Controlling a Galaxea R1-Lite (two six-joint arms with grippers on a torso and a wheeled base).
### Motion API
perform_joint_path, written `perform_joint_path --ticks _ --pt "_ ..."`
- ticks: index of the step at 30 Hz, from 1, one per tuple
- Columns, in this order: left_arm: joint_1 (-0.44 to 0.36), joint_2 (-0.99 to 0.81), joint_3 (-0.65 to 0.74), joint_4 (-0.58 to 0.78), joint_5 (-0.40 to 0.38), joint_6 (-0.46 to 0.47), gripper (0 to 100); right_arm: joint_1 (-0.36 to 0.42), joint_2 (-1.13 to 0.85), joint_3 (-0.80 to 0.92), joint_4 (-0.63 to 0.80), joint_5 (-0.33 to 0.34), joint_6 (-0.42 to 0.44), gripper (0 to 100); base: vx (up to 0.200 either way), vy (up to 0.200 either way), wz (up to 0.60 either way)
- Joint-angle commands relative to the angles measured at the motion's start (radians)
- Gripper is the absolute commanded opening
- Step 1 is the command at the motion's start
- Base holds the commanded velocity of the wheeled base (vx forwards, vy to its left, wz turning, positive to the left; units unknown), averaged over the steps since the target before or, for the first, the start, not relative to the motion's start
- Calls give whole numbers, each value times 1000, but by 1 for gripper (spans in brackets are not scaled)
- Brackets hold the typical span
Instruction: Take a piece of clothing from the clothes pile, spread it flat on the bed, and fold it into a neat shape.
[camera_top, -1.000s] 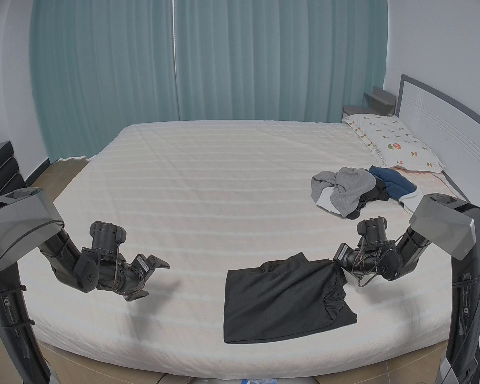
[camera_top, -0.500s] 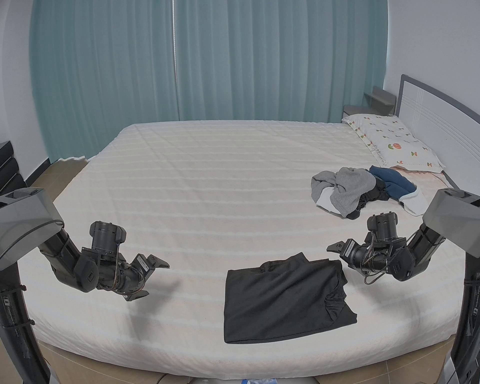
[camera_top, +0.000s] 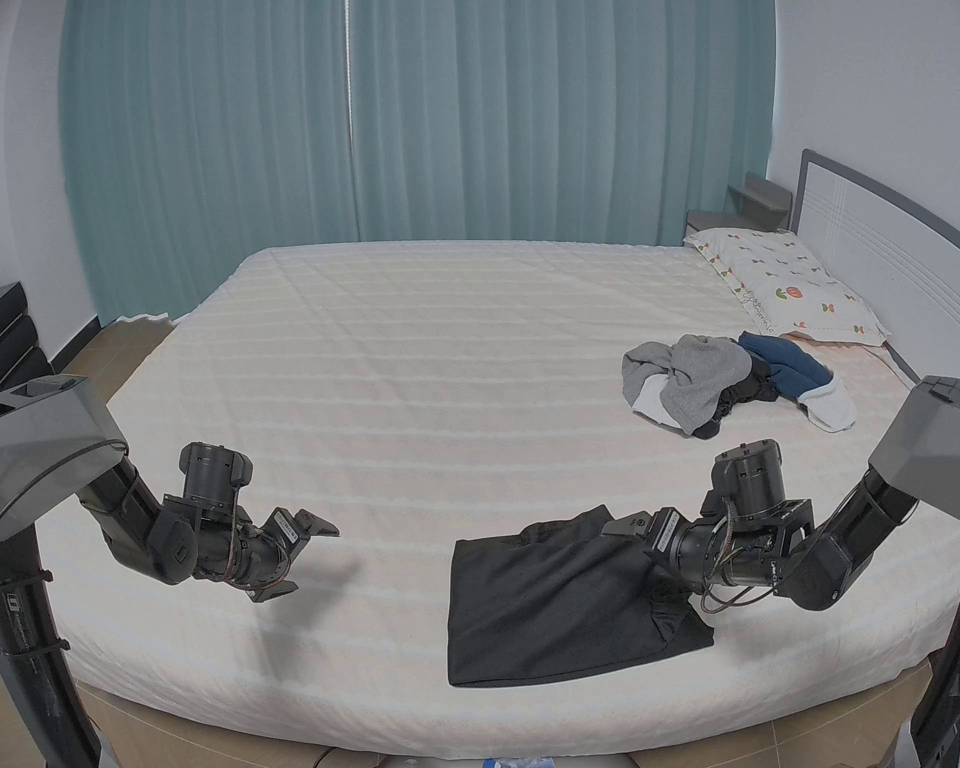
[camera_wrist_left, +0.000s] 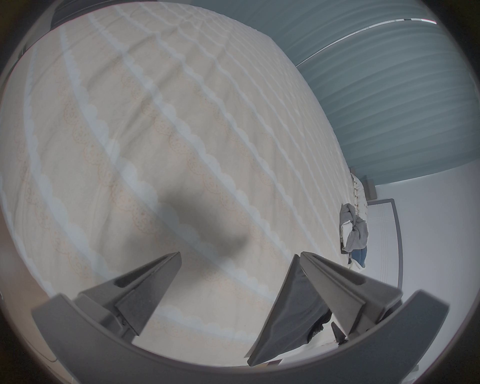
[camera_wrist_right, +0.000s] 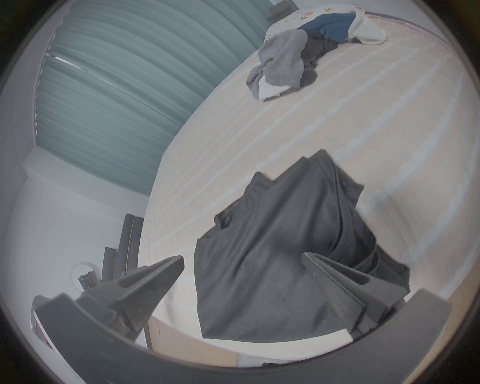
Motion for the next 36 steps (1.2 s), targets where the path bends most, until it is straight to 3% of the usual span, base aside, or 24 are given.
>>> perform_joint_path --ticks 1,9,16,20,27,36 --pt "1 2 1 0 0 0 100 43 29 5 0 0 8 100 0 0 0" --pt "1 2 1 0 0 0 100 57 98 37 1 -13 -38 100 0 0 0" --pt "1 2 1 0 0 0 100 -32 20 161 1 -56 -179 100 0 0 0" --pt "1 2 1 0 0 0 100 -80 -37 232 0 -55 -208 100 0 0 0" --pt "1 2 1 0 0 1 100 -169 -93 318 -2 0 -256 100 0 0 0" --pt "1 2 1 0 0 1 100 -187 -34 310 -43 118 -264 100 0 0 0"
